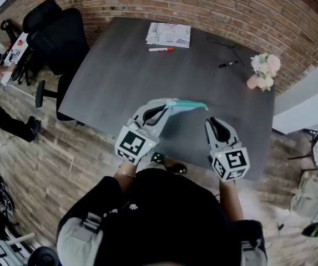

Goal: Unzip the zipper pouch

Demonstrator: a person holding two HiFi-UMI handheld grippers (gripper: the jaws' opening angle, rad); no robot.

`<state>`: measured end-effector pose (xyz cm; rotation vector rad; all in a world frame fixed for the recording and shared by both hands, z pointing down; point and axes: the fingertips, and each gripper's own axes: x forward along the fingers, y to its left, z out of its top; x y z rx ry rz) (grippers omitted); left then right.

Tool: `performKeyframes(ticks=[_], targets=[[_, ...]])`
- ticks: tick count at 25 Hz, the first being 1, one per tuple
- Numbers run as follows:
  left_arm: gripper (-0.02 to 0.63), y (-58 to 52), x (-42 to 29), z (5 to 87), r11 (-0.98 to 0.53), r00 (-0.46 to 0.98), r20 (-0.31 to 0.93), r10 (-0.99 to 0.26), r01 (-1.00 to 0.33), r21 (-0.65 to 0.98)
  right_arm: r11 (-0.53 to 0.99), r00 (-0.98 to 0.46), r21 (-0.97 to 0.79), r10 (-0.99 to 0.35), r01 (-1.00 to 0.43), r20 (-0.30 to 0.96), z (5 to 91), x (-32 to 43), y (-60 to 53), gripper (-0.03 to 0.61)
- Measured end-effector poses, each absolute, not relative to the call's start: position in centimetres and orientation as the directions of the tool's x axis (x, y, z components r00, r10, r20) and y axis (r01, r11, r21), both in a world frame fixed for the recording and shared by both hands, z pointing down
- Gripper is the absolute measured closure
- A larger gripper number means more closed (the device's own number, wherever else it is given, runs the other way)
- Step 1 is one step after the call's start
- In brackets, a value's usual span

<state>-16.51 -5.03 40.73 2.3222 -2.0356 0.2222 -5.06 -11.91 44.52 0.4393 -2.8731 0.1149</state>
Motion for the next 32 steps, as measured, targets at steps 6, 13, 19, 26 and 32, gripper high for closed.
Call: performKeyframes(ticks=[6,13,19,26,32], targets=[[0.606,-5.9,-16.5,41.5,-0.189,0.159,0.169,-0.973,-0.965,-0.181,0.973,-0.965,-0.084,-0.2,-0.216,0.168,41.4,-8.8,-9.3,0.511],[0.606,-7.0,-14.3,43.8,-0.303,0.226,0.259,-0.939,-0.901,-0.311,0.984,-0.971,-0.022,-0.174,-0.179,0.165,39.7,-12.1,-7.3,0.495],[0.606,-7.9,-12.4,45.1,-0.398,0.254,0.336,-0.907,-0.781,-0.481,0.976,-0.943,-0.002,-0.209,-0.217,0.259,40.8,-12.3,-7.3,0.488],[0.606,-8.7,-10.8,45.9,-0.469,0.291,0.379,-0.879,-0.675,-0.57,0.96,-0.908,0.036,-0.274,-0.277,0.318,42.1,-11.6,-8.6,0.489],[0.606,-9.4,-9.9,46.5,-0.499,0.317,0.388,-0.865,-0.617,-0.609,0.948,-0.906,-0.047,-0.285,-0.314,0.312,42.5,-10.4,-9.6,0.499]])
